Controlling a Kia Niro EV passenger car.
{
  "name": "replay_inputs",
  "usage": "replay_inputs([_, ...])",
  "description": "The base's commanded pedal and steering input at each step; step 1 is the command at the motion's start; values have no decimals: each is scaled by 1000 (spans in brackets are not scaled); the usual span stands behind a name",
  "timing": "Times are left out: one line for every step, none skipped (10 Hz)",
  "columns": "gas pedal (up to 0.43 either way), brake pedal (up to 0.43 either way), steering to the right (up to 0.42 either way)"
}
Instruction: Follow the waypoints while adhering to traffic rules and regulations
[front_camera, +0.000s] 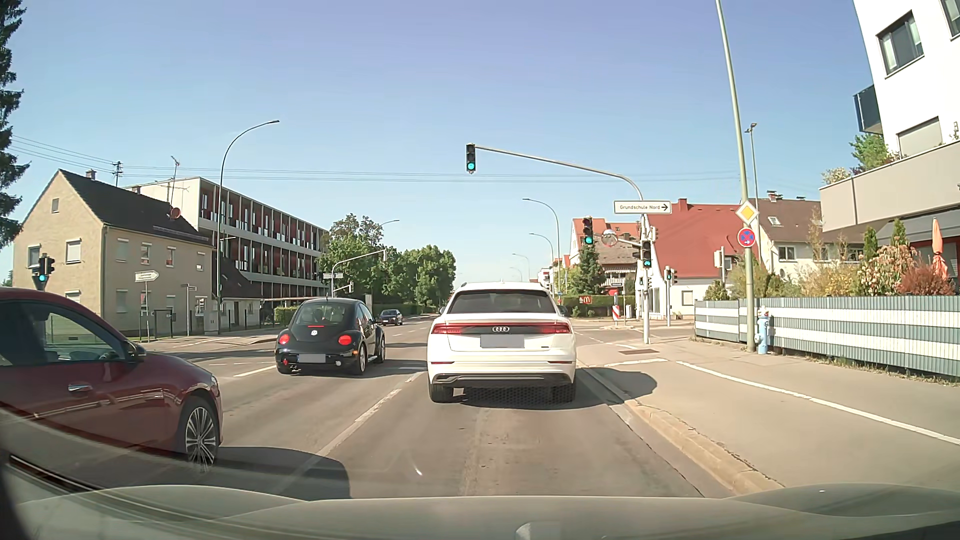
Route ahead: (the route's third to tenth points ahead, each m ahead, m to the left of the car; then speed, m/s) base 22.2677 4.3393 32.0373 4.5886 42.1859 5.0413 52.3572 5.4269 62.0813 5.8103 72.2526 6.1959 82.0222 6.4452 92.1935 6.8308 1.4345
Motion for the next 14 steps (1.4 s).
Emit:
replay_inputs([110, 0, -14])
replay_inputs([110, 0, -17])
replay_inputs([110, 0, -19])
replay_inputs([110, 0, -20])
replay_inputs([110, 0, -23])
replay_inputs([118, 0, -22])
replay_inputs([118, 0, -21])
replay_inputs([118, 0, -21])
replay_inputs([130, 0, -21])
replay_inputs([130, 0, -23])
replay_inputs([130, 0, -24])
replay_inputs([130, 0, -23])
replay_inputs([130, 0, -24])
replay_inputs([138, 0, -23])
